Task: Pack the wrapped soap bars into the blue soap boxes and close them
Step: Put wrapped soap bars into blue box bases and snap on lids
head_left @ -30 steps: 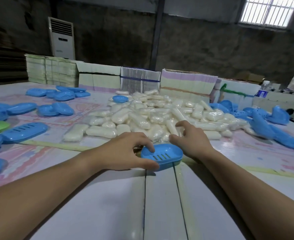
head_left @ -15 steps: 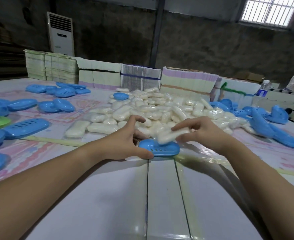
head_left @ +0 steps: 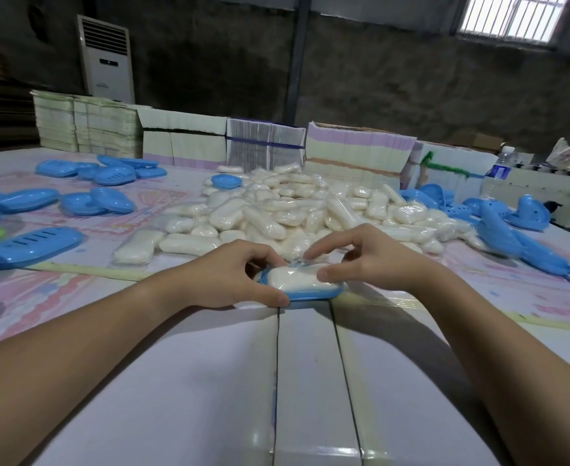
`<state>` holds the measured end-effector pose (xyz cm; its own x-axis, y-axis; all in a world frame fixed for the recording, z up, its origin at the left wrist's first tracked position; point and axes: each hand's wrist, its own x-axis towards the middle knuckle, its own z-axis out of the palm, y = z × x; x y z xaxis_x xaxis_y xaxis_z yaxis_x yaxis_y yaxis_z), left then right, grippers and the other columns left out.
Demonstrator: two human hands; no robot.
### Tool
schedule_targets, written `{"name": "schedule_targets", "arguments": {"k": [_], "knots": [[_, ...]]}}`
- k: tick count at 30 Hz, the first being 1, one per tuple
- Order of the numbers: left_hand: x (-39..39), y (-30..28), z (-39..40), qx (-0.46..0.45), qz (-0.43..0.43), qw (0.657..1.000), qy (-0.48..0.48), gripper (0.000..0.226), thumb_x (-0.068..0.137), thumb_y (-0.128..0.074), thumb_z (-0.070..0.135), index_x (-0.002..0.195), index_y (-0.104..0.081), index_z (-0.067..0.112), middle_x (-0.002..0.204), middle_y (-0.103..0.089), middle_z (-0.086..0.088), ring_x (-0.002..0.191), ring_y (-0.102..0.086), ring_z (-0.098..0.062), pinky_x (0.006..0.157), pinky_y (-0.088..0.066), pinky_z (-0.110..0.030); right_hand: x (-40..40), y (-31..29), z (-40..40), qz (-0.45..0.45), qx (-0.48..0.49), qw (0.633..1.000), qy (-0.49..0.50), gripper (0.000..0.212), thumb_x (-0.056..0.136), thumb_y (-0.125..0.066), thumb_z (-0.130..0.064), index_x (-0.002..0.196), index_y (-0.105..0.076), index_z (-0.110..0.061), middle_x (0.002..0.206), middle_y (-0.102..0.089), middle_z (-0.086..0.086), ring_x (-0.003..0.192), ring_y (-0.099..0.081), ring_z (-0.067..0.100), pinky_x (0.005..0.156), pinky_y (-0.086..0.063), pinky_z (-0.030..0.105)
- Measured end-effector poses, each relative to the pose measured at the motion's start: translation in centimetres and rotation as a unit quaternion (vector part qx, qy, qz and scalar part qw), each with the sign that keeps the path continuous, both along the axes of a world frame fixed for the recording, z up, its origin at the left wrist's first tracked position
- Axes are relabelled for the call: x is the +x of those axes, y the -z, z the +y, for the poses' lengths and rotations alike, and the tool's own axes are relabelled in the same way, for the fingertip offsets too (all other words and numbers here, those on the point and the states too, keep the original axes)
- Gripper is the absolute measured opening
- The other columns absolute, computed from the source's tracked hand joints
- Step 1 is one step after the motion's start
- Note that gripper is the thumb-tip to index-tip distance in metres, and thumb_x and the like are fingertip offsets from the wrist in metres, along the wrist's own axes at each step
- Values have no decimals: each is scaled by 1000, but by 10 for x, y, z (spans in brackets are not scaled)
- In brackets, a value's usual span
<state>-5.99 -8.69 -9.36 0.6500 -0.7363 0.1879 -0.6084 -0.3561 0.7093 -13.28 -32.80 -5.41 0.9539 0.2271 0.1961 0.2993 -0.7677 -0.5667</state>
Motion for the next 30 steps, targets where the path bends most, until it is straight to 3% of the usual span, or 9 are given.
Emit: {"name": "schedule_targets", "arguments": {"k": [2,4,7,11,15,19,25,28,30], "knots": [[0,0,0,4,-2,1000,-5,49,60,-84,52,104,-73,33,101,-72,12,95,-67,-12,92,-54,-39,-3,-7,-13,1,20,1000,18,24,77,-79,-23,99,-77,-34,102,-73,-14,100,-63,6,88,-50,19],[-1,-1,0,7,-4,1000,-12,51,58,-82,57,104,-73,36,101,-72,12,94,-66,-11,90,-54,-38,-8,-9,-22,26,29,999,19,24,75,-81,-16,94,-78,-29,91,-75,-7,94,-65,12,82,-50,13],[1,1,0,5,-11,1000,-13,42,67,-86,45,105,-73,35,104,-71,12,96,-65,-9,92,-53,-35,-7,-1,-21,38,18,999,30,23,71,-84,-14,87,-78,-30,85,-75,-2,93,-66,17,82,-50,17],[2,2,1,5,-18,1000,-18,36,73,-88,33,106,-73,32,108,-70,13,101,-64,-7,97,-51,-32,-3,1,-14,38,19,998,38,21,75,-82,-17,92,-79,-28,96,-74,8,94,-64,22,83,-50,22],[2,3,1,-13,-2,1000,-23,45,72,-89,26,111,-68,36,108,-70,16,99,-65,-1,88,-52,-16,-1,2,-9,37,4,999,40,19,76,-80,-18,90,-79,-31,98,-73,4,94,-63,18,85,-50,25],[3,3,2,-26,-6,1000,-13,53,72,-89,21,118,-65,31,113,-68,17,101,-63,4,89,-49,-11,-1,3,-6,52,42,997,41,24,76,-78,-10,85,-79,-32,89,-76,0,81,-66,7,69,-48,10],[0,4,0,-32,-21,999,-15,45,69,-91,28,107,-68,38,104,-71,16,96,-66,-3,89,-53,-21,-6,0,-5,1,47,998,51,26,77,-78,-8,99,-76,-21,92,-75,-5,82,-62,0,72,-47,8],[-3,9,-4,-42,-45,998,7,51,57,-87,50,104,-67,49,103,-67,28,98,-64,1,88,-50,-15,-16,-4,-6,-39,74,994,77,18,82,-74,-11,97,-77,-20,89,-74,-3,78,-61,2,73,-49,12],[-2,13,-6,-29,-56,998,19,60,51,-82,59,108,-64,56,105,-65,31,97,-64,4,83,-49,-11,-27,-5,-13,-68,64,989,112,15,82,-74,-14,93,-77,-23,82,-72,-10,75,-58,1,73,-47,13]]}}
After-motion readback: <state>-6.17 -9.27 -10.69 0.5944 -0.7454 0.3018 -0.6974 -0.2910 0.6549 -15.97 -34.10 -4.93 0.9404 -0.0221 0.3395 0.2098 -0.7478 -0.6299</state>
